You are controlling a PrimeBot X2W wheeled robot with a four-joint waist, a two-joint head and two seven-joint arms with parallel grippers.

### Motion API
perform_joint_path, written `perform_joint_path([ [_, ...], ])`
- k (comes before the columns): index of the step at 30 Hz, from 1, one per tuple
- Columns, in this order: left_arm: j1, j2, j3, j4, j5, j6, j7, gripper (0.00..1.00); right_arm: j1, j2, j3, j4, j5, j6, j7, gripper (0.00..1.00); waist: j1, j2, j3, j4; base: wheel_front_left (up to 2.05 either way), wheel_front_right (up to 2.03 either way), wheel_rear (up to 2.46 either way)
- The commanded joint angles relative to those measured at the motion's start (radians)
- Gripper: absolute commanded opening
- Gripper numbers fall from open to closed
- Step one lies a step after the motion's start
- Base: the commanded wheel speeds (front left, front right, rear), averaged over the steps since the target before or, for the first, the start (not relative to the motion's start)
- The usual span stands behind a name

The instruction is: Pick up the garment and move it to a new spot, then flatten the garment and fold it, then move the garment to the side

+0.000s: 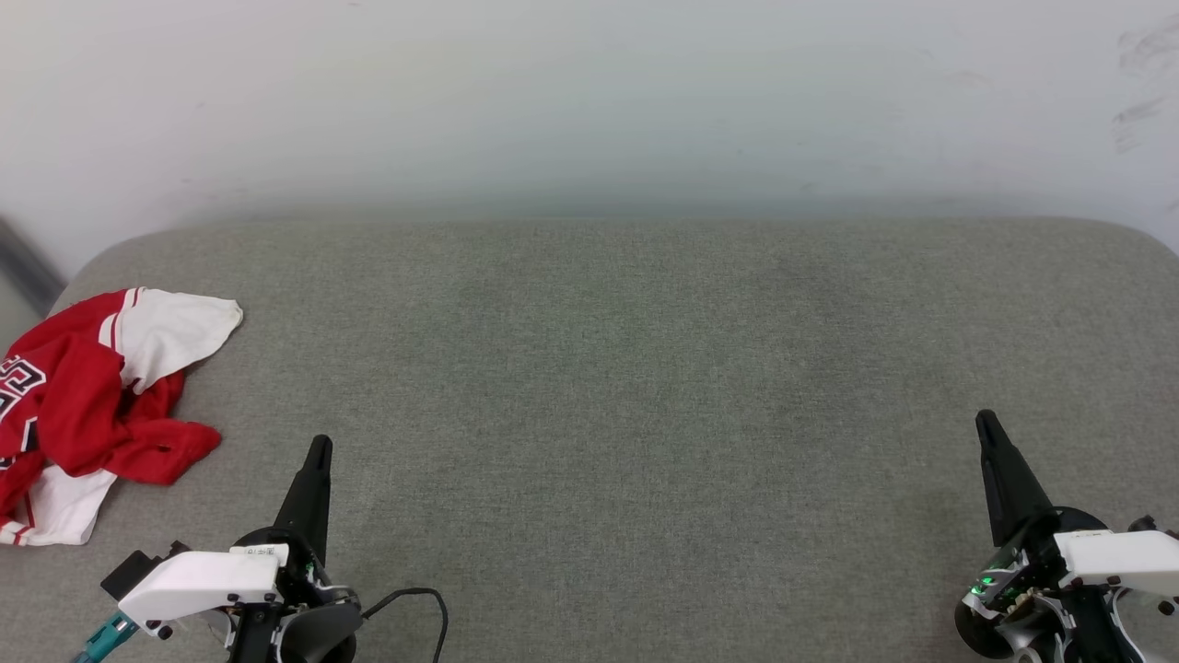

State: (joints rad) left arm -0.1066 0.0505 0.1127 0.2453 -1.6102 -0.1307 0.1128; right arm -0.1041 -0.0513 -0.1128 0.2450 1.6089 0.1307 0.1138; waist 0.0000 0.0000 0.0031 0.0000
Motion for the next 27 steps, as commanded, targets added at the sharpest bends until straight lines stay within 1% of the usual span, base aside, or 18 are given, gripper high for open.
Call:
perform_joint_path([
  [1,-0.007,-0.001,0.001,-0.001,0.004,-0.001,0.002,0.0,-0.015,0.003,0.0,0.0,-0.002,0.0,-0.002,0.0,0.0,0.0,0.0,0.0,0.0,0.0,0.0],
  [27,-0.007,-0.001,0.001,-0.001,0.004,-0.001,0.002,0.0,-0.015,0.003,0.0,0.0,-0.002,0.0,-0.002,0.0,0.0,0.0,0.0,0.0,0.0,0.0,0.0],
])
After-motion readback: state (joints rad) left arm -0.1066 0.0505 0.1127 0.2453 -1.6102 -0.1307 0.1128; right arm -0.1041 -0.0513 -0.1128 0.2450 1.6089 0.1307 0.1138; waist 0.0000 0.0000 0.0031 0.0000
